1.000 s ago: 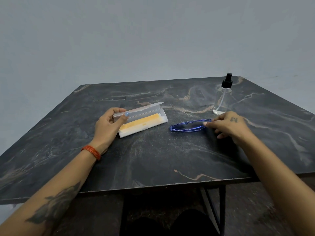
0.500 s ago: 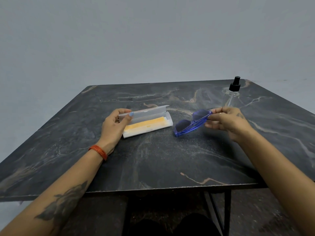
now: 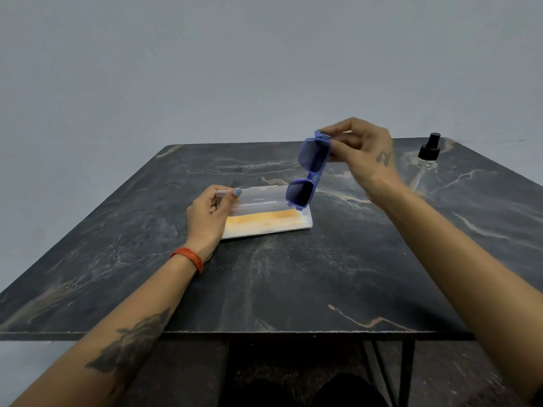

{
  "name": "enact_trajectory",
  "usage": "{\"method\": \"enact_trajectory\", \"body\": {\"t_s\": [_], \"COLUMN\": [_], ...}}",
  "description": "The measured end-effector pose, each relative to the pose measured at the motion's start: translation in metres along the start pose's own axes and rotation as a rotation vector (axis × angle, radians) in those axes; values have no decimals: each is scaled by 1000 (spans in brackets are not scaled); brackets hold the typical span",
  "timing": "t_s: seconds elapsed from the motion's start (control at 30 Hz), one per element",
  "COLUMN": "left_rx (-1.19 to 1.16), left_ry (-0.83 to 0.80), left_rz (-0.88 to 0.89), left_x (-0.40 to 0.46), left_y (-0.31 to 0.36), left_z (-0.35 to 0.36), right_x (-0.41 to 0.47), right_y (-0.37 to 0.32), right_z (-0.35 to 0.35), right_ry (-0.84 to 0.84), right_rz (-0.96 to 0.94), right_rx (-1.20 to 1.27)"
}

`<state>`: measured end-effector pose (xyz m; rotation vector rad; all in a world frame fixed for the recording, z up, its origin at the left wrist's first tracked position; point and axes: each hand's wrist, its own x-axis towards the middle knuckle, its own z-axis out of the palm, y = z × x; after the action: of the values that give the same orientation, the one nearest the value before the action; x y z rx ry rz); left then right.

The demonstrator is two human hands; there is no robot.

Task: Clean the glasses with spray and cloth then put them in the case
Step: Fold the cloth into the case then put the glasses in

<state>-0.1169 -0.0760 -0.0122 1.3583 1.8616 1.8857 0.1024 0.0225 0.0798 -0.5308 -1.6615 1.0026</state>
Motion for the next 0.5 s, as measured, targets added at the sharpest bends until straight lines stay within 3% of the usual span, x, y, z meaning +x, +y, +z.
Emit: {"method": "enact_trajectory", "body": {"t_s": [0.23,0.5], "left_rx": [51,0], "left_ry": [35,31], "left_rz": [-25,-66], "left_x": [1,-3], "left_y": [2,9], "left_z": [-1,1], "right_x": [9,11], "right_y": [-3,7], "right_z": [39,68], "right_ry": [-344,-556], "right_rz": [-296,-377], "right_rx": [-261,-539]}}
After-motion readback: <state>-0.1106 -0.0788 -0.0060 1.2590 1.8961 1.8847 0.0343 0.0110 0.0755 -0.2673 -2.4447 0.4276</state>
